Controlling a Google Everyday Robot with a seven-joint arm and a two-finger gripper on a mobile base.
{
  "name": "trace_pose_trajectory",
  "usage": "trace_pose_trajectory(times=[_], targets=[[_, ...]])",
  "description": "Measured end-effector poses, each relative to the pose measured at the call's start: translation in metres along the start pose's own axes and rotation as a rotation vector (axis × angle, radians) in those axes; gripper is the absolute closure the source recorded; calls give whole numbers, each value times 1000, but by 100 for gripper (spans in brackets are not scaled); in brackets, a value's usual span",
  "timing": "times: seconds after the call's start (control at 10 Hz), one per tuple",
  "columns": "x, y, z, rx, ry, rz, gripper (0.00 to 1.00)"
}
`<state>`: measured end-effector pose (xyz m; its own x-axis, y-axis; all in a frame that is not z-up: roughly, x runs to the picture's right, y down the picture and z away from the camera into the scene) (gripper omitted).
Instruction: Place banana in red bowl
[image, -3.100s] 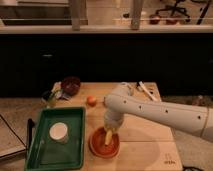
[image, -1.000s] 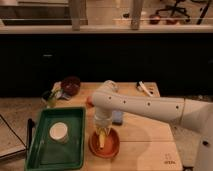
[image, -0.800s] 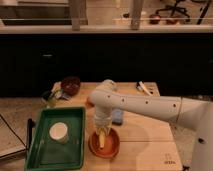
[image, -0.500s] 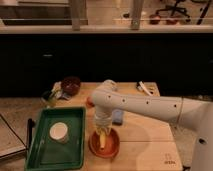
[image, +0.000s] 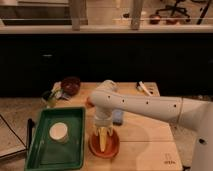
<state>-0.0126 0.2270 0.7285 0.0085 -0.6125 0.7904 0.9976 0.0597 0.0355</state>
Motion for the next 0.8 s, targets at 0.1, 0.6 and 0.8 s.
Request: trace_pose_trajectory(times=[0.1,0.6,0.8], targets=[[0,0,0,-3,3,1,20],[8,9,-7,74,108,76,20],[13,9,-7,104,129,94,20]])
